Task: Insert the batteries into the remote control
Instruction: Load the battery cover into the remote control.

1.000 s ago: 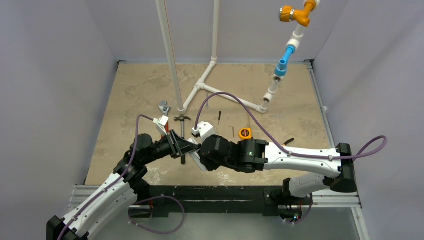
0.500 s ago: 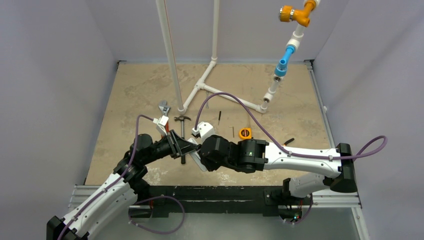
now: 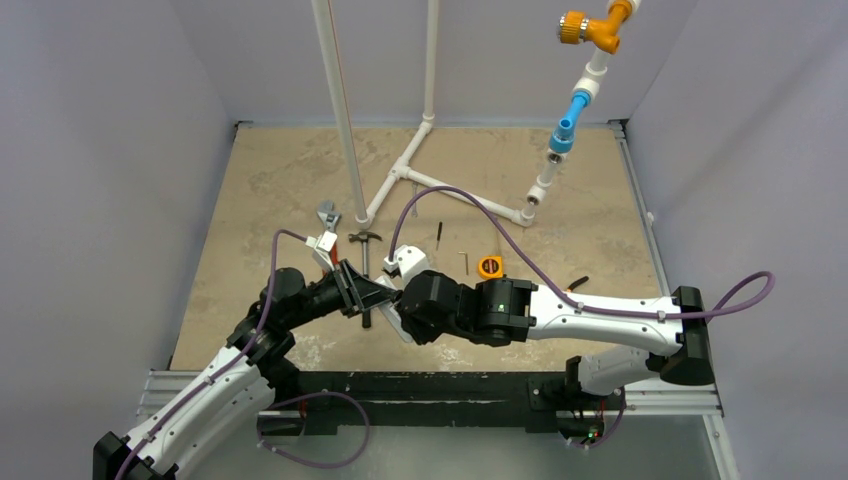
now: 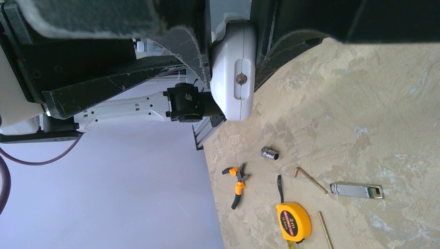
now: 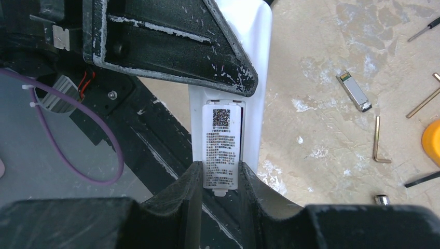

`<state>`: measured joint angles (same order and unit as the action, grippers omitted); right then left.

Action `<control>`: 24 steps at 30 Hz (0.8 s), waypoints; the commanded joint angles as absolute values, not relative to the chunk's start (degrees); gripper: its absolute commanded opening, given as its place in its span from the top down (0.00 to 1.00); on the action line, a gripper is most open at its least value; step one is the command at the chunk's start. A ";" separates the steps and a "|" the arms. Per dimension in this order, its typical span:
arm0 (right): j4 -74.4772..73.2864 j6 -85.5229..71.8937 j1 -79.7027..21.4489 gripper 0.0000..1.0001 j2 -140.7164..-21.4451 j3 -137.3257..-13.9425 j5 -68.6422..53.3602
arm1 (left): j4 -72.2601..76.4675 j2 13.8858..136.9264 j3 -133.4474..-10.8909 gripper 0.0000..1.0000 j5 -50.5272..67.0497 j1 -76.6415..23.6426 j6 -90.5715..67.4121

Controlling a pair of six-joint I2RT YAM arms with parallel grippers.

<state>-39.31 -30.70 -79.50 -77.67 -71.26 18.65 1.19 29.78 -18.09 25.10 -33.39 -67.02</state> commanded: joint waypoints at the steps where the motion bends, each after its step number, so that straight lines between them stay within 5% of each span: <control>1: -39.83 -31.34 -79.84 0.90 -78.13 -72.22 18.19 | 4.61 29.03 -18.28 1.00 25.31 -33.04 -68.36; 24: -36.97 -30.18 -79.72 0.90 -80.49 -73.33 18.83 | 5.37 29.62 -18.46 1.00 25.75 -32.97 -68.62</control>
<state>-38.74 -30.76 -79.50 -79.64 -71.26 18.52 0.95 30.09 -17.91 24.80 -33.12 -66.92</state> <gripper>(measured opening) 0.248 0.256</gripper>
